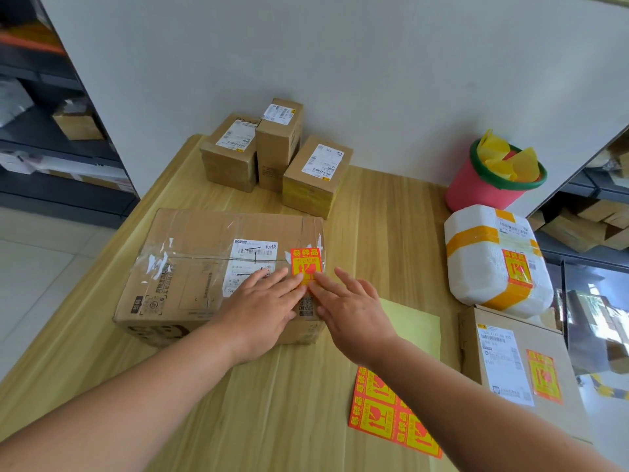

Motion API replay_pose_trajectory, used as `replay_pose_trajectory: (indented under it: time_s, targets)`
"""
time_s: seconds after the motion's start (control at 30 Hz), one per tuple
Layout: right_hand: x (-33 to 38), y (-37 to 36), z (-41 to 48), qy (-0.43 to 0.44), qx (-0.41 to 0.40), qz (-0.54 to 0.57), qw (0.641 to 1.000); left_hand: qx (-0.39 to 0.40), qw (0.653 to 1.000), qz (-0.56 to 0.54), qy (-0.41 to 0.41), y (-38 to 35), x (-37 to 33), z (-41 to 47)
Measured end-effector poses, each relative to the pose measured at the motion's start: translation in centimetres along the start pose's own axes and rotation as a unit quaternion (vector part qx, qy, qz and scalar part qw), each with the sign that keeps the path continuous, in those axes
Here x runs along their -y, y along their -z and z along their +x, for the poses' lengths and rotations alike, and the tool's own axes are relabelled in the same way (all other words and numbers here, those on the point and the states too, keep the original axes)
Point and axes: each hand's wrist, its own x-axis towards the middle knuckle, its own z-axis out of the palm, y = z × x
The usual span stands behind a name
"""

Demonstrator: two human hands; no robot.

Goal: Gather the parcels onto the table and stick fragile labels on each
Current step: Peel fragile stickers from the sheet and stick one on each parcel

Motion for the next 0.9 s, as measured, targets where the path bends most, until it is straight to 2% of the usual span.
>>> replay_pose_trajectory:
  time_s: [0.13,0.3,0.43,0.63,0.8,0.9]
  targets:
    - [0.2,0.4,-0.2,-0.007,-0.007,-0.005,1.000,-0.014,1.000,-0.003,0.011,-0.2,-0.3,-0.3]
    - [0.0,-0.1,-1.0,-0.018,0.007,-0.003,1.000,0.019,1.000,0.005,0.024,-0.4,-0.3,-1.2]
    - [0.9,0.4,-0.5,-0.036,-0.003,0.046,0.998,0.000,0.999,0.001,0.045,0.3,-0.4,-1.2]
    - [2.4,0.1,0.0,-0.111,-0.005,0.144,0.983,-0.045,0.981,-0.006,0.189,2.0,3.2,-3.7]
    - [3.6,-0.2,1.5,-0.169,0.001,0.202,0.965,-0.034,0.939,-0.037,0.340,2.3,6.8,-6.3]
    - [4.1,-0.5,2.4,-0.192,-0.002,0.225,0.955,-0.022,0.912,-0.083,0.400,2.0,8.1,-7.5]
